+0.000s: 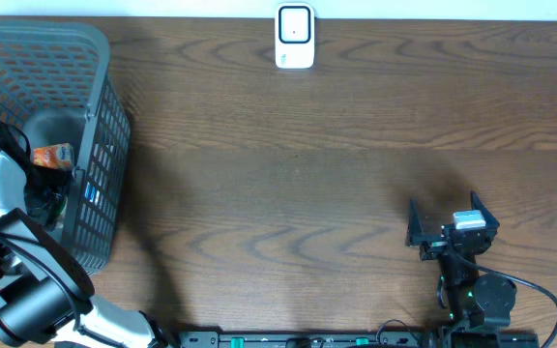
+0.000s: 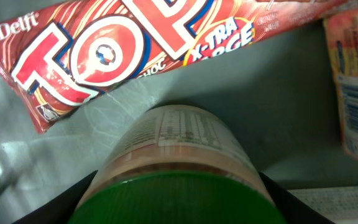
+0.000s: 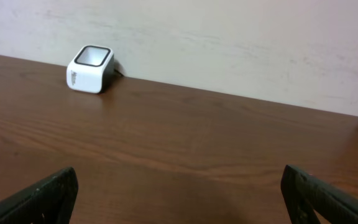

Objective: Scan the item barcode
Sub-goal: 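Lift the bottle out and place it on the table center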

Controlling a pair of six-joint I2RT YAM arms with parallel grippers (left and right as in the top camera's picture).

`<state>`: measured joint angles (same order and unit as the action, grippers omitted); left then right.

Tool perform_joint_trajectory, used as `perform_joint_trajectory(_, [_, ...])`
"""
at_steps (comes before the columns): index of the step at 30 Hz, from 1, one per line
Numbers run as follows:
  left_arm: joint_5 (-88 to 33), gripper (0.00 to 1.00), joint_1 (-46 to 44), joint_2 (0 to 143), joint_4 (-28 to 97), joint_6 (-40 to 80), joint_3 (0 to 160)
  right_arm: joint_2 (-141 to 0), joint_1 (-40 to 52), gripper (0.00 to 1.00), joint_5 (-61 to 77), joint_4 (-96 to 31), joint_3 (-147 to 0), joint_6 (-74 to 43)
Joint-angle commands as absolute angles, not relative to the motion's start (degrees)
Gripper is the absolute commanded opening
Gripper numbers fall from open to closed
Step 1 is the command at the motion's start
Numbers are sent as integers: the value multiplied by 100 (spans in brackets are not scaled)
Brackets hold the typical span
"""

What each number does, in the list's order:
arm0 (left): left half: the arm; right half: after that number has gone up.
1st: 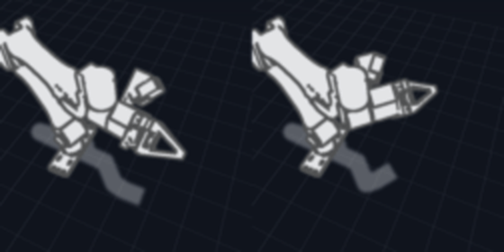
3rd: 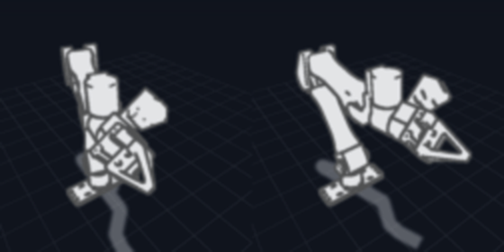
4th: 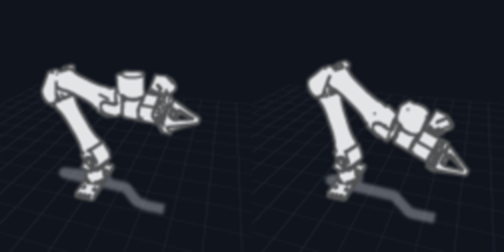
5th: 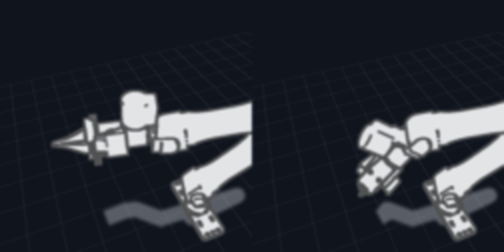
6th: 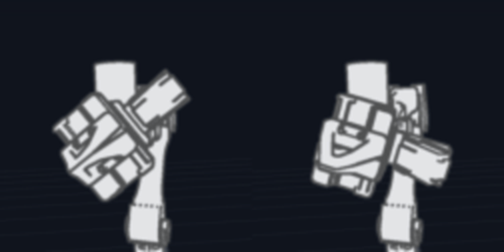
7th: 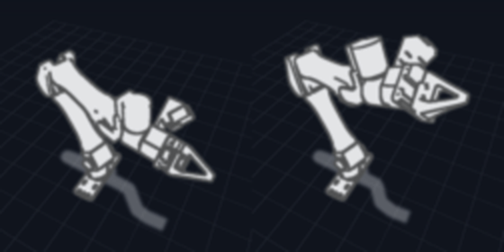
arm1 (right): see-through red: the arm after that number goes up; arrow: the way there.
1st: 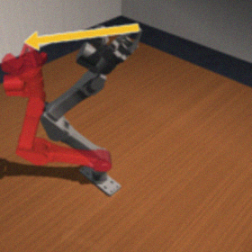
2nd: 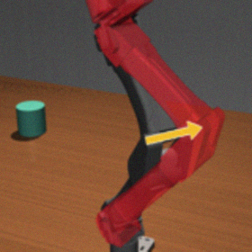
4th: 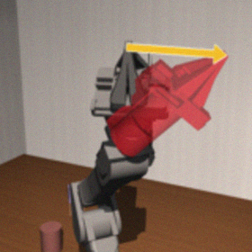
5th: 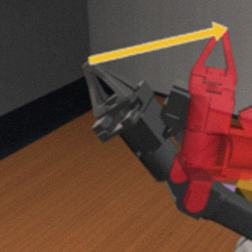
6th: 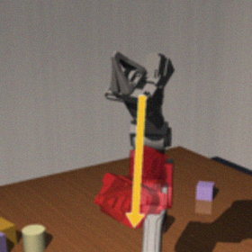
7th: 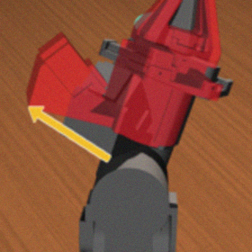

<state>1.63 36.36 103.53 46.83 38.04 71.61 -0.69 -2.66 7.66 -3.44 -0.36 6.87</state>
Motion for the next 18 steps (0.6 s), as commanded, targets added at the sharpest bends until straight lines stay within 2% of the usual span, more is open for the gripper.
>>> perform_joint_trajectory(1, [246, 55, 3656, 10416, 4700, 3817, 7135, -38, -215, 99, 738, -366, -30, 624])
perform_joint_trajectory(10, [257, 53, 3656, 10237, 5085, 3603, 7502, -38, -215, 99, 735, -366, -30, 624])
perform_joint_trajectory(18, [-491, 54, 3656, 9065, 5828, 3564, 8729, -38, -215, 99, 735, -366, -30, 624])
